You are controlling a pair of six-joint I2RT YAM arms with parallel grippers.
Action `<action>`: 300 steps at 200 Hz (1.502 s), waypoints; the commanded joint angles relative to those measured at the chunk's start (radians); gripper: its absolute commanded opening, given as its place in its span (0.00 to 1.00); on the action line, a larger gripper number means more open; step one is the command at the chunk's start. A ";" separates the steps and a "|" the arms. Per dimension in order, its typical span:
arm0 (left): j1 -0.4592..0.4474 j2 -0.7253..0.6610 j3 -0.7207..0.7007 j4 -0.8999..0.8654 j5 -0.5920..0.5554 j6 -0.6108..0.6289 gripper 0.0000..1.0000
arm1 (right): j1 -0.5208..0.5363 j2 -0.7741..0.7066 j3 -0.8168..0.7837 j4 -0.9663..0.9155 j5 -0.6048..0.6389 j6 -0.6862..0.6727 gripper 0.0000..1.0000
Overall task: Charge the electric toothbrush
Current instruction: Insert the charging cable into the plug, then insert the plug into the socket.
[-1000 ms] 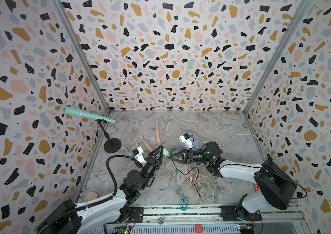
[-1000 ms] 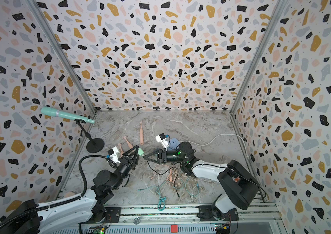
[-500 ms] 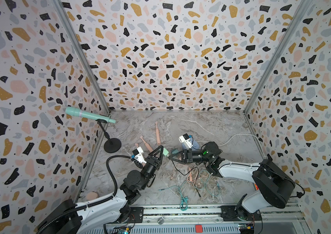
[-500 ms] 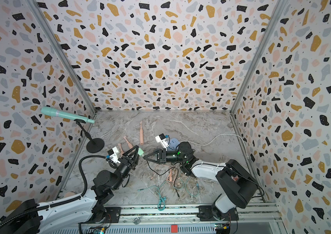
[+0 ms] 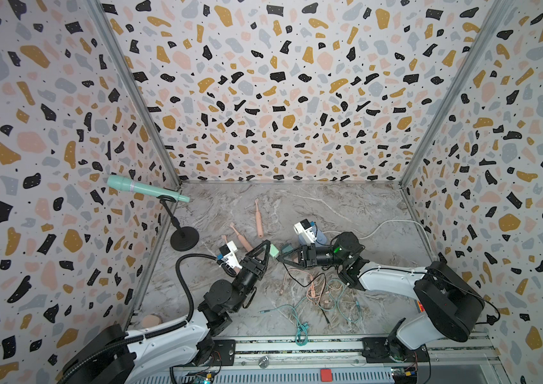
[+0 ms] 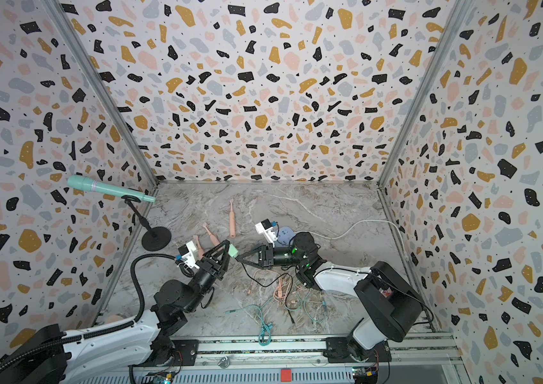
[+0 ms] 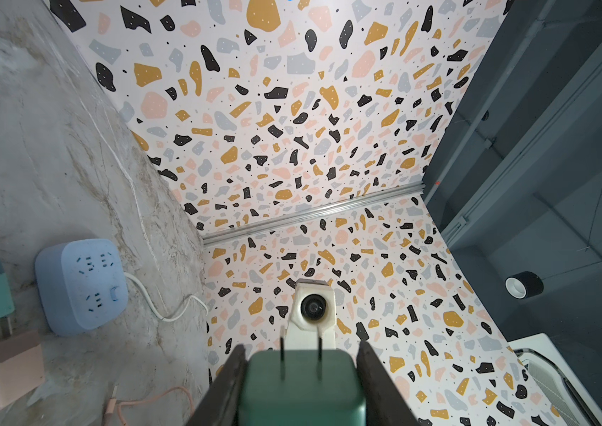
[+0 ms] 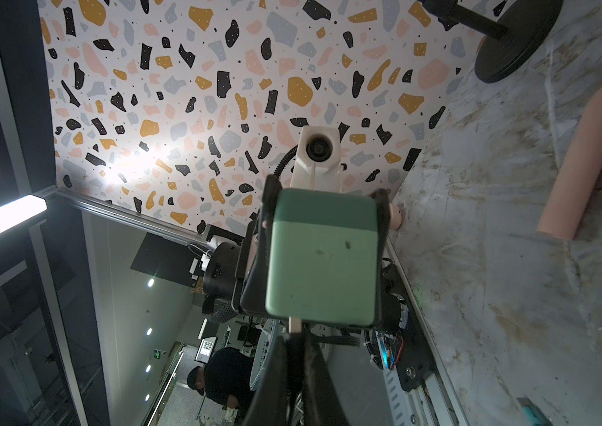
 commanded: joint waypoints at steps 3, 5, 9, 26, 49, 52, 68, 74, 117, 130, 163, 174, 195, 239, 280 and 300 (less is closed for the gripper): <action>-0.032 -0.015 0.018 0.033 0.040 0.042 0.00 | -0.017 -0.030 0.024 -0.008 0.038 -0.010 0.00; -0.036 -0.014 0.018 0.034 0.039 0.043 0.00 | -0.017 -0.031 0.026 -0.010 0.038 -0.011 0.00; -0.041 -0.010 0.018 0.031 0.038 0.045 0.00 | -0.017 -0.032 0.029 -0.014 0.037 -0.010 0.00; -0.070 0.002 0.018 0.034 0.027 0.056 0.00 | -0.018 -0.041 0.039 -0.023 0.041 -0.011 0.00; -0.102 0.016 0.014 0.051 0.001 0.062 0.00 | -0.017 -0.042 0.051 -0.039 0.047 -0.016 0.00; -0.105 0.018 0.012 0.053 -0.002 0.062 0.00 | -0.017 -0.042 0.052 -0.039 0.047 -0.015 0.00; -0.120 0.024 0.011 0.064 -0.019 0.062 0.00 | -0.017 -0.033 0.055 -0.037 0.044 -0.009 0.00; -0.125 0.027 0.010 0.071 -0.022 0.062 0.00 | -0.017 -0.033 0.052 -0.037 0.044 -0.011 0.00; -0.129 -0.039 -0.008 -0.027 -0.144 -0.029 0.00 | -0.028 -0.098 0.059 -0.272 0.051 -0.173 0.11; -0.129 -0.102 -0.013 -0.129 -0.252 -0.092 0.00 | -0.026 -0.161 0.050 -0.394 0.076 -0.280 0.34; -0.130 -0.211 0.016 -0.375 -0.435 -0.279 0.00 | 0.018 -0.369 0.014 -0.692 0.258 -0.600 0.69; -0.130 -0.214 0.027 -0.399 -0.448 -0.334 0.00 | 0.083 -0.441 -0.003 -0.742 0.385 -0.740 0.75; -0.129 -0.189 0.085 -0.518 -0.404 -0.436 0.00 | 0.254 -0.496 0.010 -0.806 0.659 -0.989 0.81; -0.129 -0.152 0.130 -0.554 -0.296 -0.494 0.00 | 0.316 -0.356 0.069 -0.788 0.869 -1.156 0.81; -0.130 -0.151 0.136 -0.560 -0.252 -0.477 0.00 | 0.317 -0.280 0.094 -0.714 0.873 -1.167 0.77; -0.130 -0.142 0.124 -0.540 -0.243 -0.487 0.00 | 0.326 -0.263 0.097 -0.682 0.880 -1.172 0.74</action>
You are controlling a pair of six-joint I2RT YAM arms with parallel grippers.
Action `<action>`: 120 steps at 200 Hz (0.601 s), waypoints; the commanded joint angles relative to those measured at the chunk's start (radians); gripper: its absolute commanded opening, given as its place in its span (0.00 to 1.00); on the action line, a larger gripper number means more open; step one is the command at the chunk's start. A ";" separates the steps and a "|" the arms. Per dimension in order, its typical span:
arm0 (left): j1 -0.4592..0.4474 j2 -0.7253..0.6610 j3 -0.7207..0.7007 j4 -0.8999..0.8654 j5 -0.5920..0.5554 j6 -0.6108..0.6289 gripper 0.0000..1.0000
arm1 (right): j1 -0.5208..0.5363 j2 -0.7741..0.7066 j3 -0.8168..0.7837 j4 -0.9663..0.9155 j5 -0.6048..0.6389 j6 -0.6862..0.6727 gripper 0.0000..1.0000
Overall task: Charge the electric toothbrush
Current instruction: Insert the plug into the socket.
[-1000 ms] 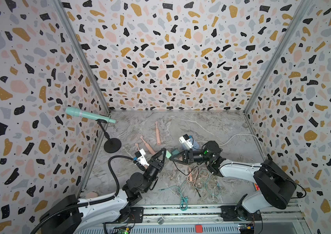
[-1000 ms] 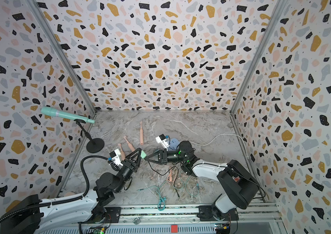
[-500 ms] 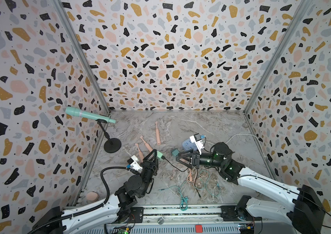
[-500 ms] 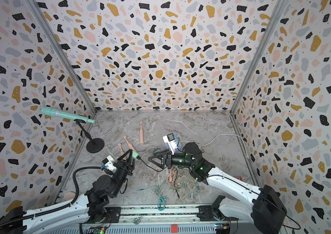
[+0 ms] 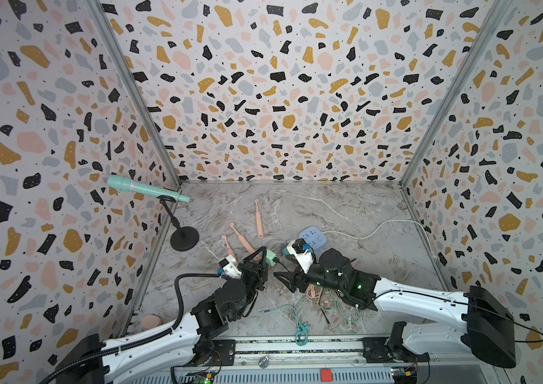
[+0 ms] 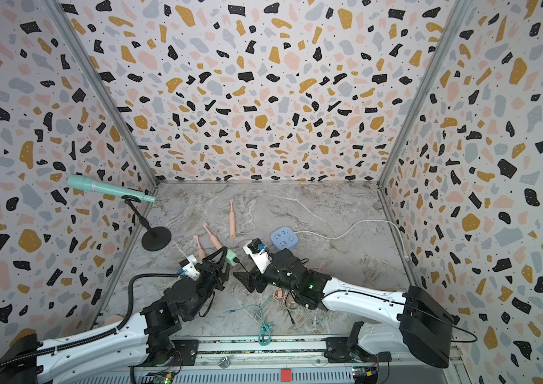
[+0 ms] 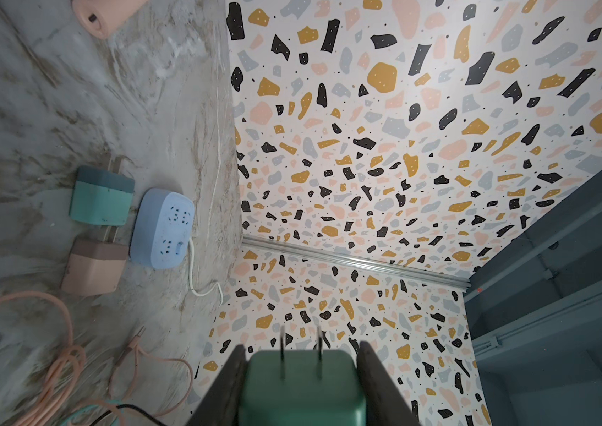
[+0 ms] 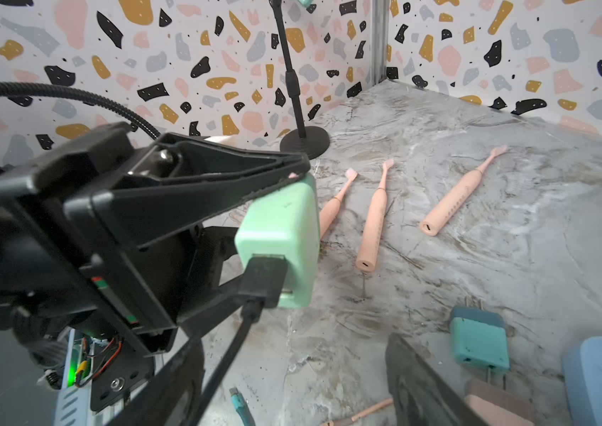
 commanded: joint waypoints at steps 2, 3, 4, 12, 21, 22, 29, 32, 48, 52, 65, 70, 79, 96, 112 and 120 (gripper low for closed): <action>-0.002 0.008 0.018 0.033 0.025 -0.014 0.00 | 0.013 0.000 0.055 0.068 0.044 -0.041 0.74; -0.001 0.008 0.018 0.033 0.026 -0.016 0.00 | 0.015 0.000 0.056 0.070 0.046 -0.041 0.73; -0.001 0.008 0.017 0.034 0.026 -0.017 0.00 | 0.015 0.000 0.056 0.070 0.046 -0.041 0.73; -0.001 0.016 0.018 0.042 0.032 -0.019 0.00 | 0.022 0.006 0.056 0.079 0.062 -0.041 0.71; -0.002 0.023 0.016 0.051 0.035 -0.022 0.00 | 0.027 0.014 0.059 0.088 0.079 -0.044 0.67; -0.001 0.024 0.016 0.052 0.035 -0.024 0.00 | 0.027 0.016 0.059 0.089 0.080 -0.044 0.67; -0.002 0.030 0.017 0.062 0.039 -0.025 0.00 | 0.030 0.021 0.059 0.094 0.087 -0.047 0.61; -0.001 0.033 0.017 0.067 0.042 -0.025 0.00 | 0.030 0.022 0.059 0.097 0.089 -0.047 0.60; -0.002 0.041 0.014 0.079 0.044 -0.030 0.00 | 0.030 0.035 0.064 0.102 0.088 -0.048 0.53; -0.002 0.041 0.012 0.084 0.043 -0.030 0.00 | 0.030 0.039 0.066 0.100 0.088 -0.047 0.52; -0.001 0.041 0.010 0.092 0.041 -0.035 0.00 | 0.030 0.052 0.068 0.097 0.089 -0.047 0.46; -0.002 0.039 0.010 0.092 0.039 -0.035 0.00 | 0.030 0.056 0.066 0.102 0.087 -0.047 0.43; -0.001 0.039 0.010 0.095 0.037 -0.034 0.00 | 0.031 0.065 0.066 0.109 0.090 -0.044 0.42; -0.001 0.042 0.009 0.105 0.038 -0.034 0.00 | 0.031 0.075 0.070 0.114 0.104 -0.040 0.37; -0.001 0.049 0.009 0.110 0.043 -0.033 0.00 | 0.031 0.080 0.073 0.126 0.121 -0.035 0.34; -0.001 0.055 0.009 0.116 0.048 -0.031 0.00 | 0.032 0.081 0.071 0.136 0.129 -0.032 0.33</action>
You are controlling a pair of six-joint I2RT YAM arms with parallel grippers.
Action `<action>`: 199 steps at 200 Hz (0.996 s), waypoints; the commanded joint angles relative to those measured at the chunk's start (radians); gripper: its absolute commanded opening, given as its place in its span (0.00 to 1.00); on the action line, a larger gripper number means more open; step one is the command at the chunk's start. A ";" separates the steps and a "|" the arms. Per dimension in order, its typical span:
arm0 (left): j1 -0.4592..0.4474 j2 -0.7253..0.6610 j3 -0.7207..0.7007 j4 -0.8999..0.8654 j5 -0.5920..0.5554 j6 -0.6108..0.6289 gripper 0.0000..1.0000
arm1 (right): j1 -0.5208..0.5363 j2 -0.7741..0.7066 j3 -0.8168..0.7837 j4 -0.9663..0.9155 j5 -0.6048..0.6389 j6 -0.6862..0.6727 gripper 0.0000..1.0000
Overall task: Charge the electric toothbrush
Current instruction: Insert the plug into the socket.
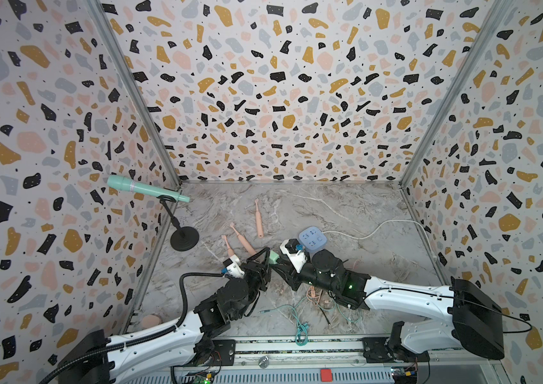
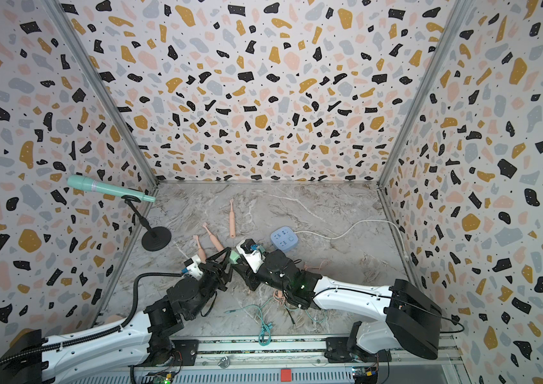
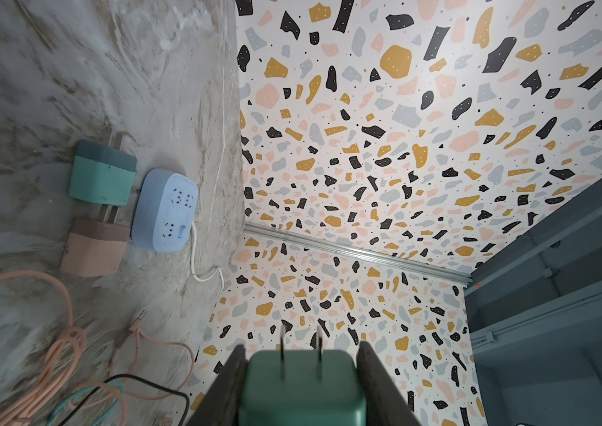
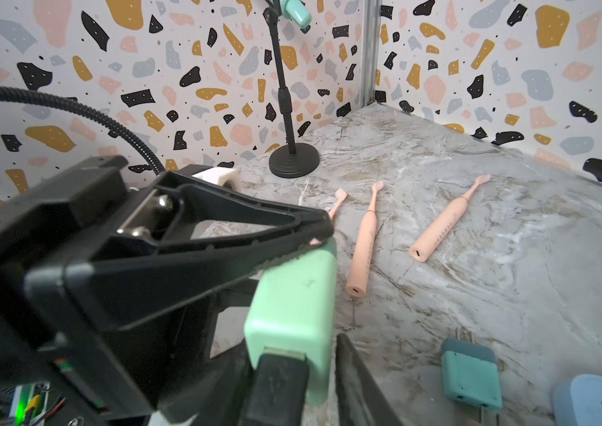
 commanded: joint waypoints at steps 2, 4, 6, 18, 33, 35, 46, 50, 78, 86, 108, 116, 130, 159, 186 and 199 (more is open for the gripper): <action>-0.001 0.012 0.008 0.074 0.015 -0.001 0.00 | 0.003 -0.005 0.045 0.047 0.039 0.007 0.33; -0.001 0.013 0.009 0.077 0.016 -0.002 0.00 | 0.003 -0.006 0.044 0.049 0.039 0.007 0.33; -0.001 0.015 0.006 0.078 0.017 -0.003 0.00 | 0.003 -0.004 0.043 0.051 0.039 0.007 0.33; -0.001 0.025 0.002 0.090 0.024 -0.009 0.00 | 0.004 -0.001 0.048 0.060 0.040 0.009 0.33; -0.002 0.030 -0.007 0.104 0.026 -0.016 0.00 | 0.005 0.000 0.051 0.069 0.046 0.009 0.35; -0.002 0.030 -0.007 0.103 0.026 -0.018 0.00 | 0.004 0.000 0.051 0.069 0.047 0.009 0.35; -0.002 0.028 -0.009 0.097 0.023 -0.018 0.00 | 0.006 0.000 0.052 0.071 0.057 0.006 0.35; -0.002 0.028 -0.009 0.095 0.023 -0.017 0.00 | 0.007 0.000 0.052 0.072 0.063 0.008 0.35; -0.003 0.032 -0.008 0.098 0.025 -0.018 0.00 | 0.009 -0.001 0.054 0.082 0.082 -0.001 0.33; -0.003 0.034 -0.008 0.100 0.025 -0.019 0.00 | 0.009 -0.001 0.058 0.080 0.078 -0.003 0.30; -0.002 0.033 -0.011 0.095 0.025 -0.020 0.00 | 0.013 0.007 0.063 0.077 0.093 -0.001 0.29; -0.003 0.033 -0.010 0.089 0.027 -0.020 0.00 | 0.013 0.005 0.063 0.081 0.102 0.004 0.30; -0.003 0.036 -0.014 0.094 0.031 -0.021 0.00 | 0.015 0.004 0.063 0.095 0.103 0.002 0.31; -0.003 0.034 -0.017 0.098 0.031 -0.022 0.00 | 0.018 0.004 0.074 0.098 0.084 -0.004 0.29; -0.003 0.027 -0.013 0.082 0.027 -0.012 0.00 | 0.020 -0.001 0.079 0.101 0.057 -0.004 0.15; -0.003 0.025 -0.015 0.077 0.027 -0.011 0.00 | 0.019 -0.007 0.079 0.103 0.046 -0.004 0.08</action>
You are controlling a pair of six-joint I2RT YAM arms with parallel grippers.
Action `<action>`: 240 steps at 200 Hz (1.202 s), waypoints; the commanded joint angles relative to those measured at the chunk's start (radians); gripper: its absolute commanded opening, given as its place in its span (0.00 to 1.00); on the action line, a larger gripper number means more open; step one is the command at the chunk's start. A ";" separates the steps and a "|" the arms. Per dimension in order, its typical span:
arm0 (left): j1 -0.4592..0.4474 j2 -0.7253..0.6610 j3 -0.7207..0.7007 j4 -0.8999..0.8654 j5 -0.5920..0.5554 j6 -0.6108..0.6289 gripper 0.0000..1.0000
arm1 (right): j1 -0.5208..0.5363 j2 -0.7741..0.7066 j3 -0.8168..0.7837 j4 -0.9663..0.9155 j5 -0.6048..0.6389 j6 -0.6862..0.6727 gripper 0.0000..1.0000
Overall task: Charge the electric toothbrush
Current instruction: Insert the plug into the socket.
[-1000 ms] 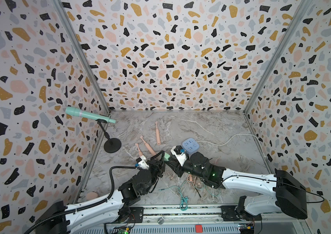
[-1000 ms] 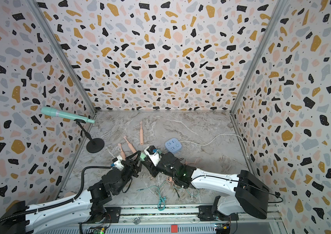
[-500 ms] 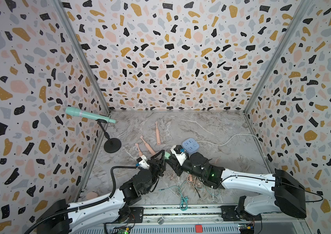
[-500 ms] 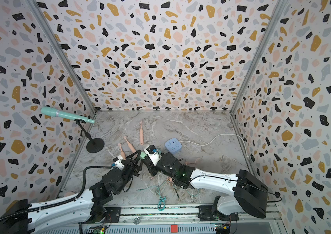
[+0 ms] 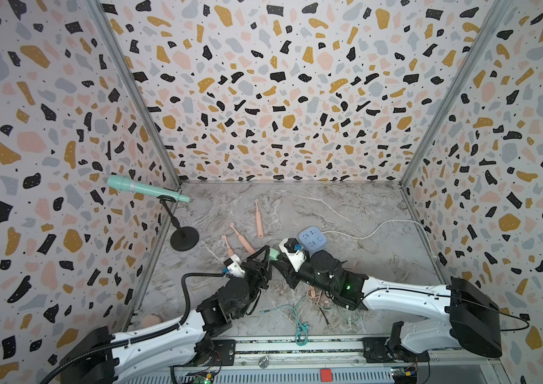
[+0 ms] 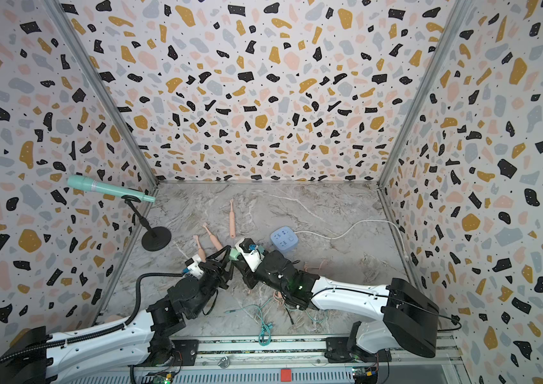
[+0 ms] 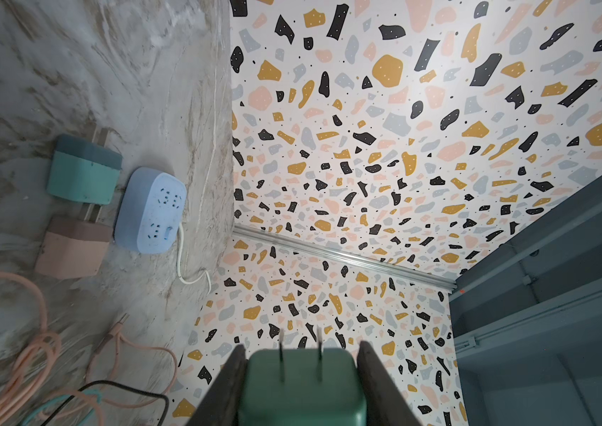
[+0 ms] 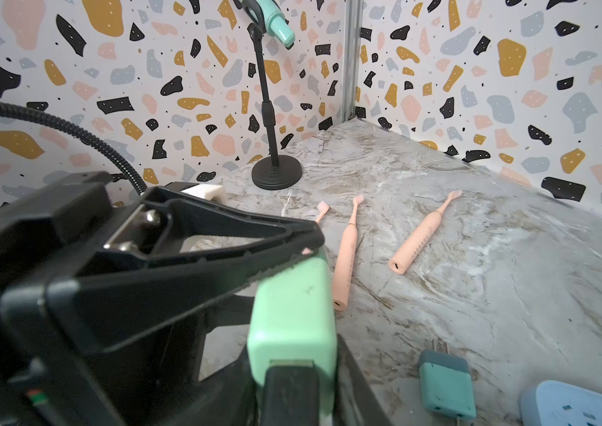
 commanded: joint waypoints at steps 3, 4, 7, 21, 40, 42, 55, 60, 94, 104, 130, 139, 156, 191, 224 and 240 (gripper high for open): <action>-0.003 -0.009 -0.014 0.018 0.031 0.012 0.00 | 0.003 -0.020 0.065 0.070 -0.022 0.022 0.04; -0.004 -0.009 -0.014 0.019 0.031 0.011 0.00 | 0.003 -0.020 0.065 0.070 -0.023 0.023 0.03; -0.004 -0.008 -0.017 0.021 0.031 0.012 0.00 | 0.003 -0.021 0.067 0.067 -0.024 0.022 0.00; -0.003 -0.012 -0.012 0.011 0.033 0.013 0.00 | 0.003 -0.034 0.058 0.067 -0.022 0.025 0.00; -0.003 -0.033 0.003 -0.051 0.014 0.024 0.22 | 0.003 -0.049 0.046 0.063 0.008 0.036 0.00; -0.003 -0.036 0.004 -0.057 0.008 0.026 0.28 | 0.003 -0.051 0.046 0.059 0.015 0.038 0.00; -0.003 -0.061 0.023 -0.120 -0.019 0.035 0.65 | -0.006 -0.056 0.051 0.022 0.047 0.056 0.00; -0.003 -0.072 0.031 -0.150 -0.030 0.041 0.72 | -0.013 -0.057 0.052 0.009 0.049 0.058 0.00; 0.049 -0.169 0.112 -0.355 -0.084 0.151 1.00 | -0.105 -0.063 0.082 -0.180 0.083 0.102 0.00; 0.103 -0.193 0.151 -0.461 -0.057 0.208 1.00 | -0.169 -0.057 0.111 -0.287 0.063 0.105 0.00; 0.316 -0.172 0.308 -0.722 0.095 0.452 1.00 | -0.368 0.075 0.317 -0.688 0.017 0.027 0.00; 0.379 -0.140 0.356 -0.783 0.144 0.542 0.99 | -0.411 0.128 0.384 -0.795 0.023 -0.019 0.00; 0.454 -0.072 0.433 -0.870 0.203 0.688 0.99 | -0.470 0.203 0.469 -0.909 0.038 -0.052 0.00; 0.488 0.028 0.519 -0.971 0.224 0.853 0.99 | -0.521 0.386 0.646 -1.073 0.122 -0.128 0.00; 0.495 0.024 0.495 -0.962 0.225 0.874 0.99 | -0.522 0.548 0.809 -1.159 0.111 -0.177 0.00; 0.498 0.012 0.479 -0.952 0.228 0.872 1.00 | -0.518 0.595 0.874 -1.182 0.108 -0.196 0.00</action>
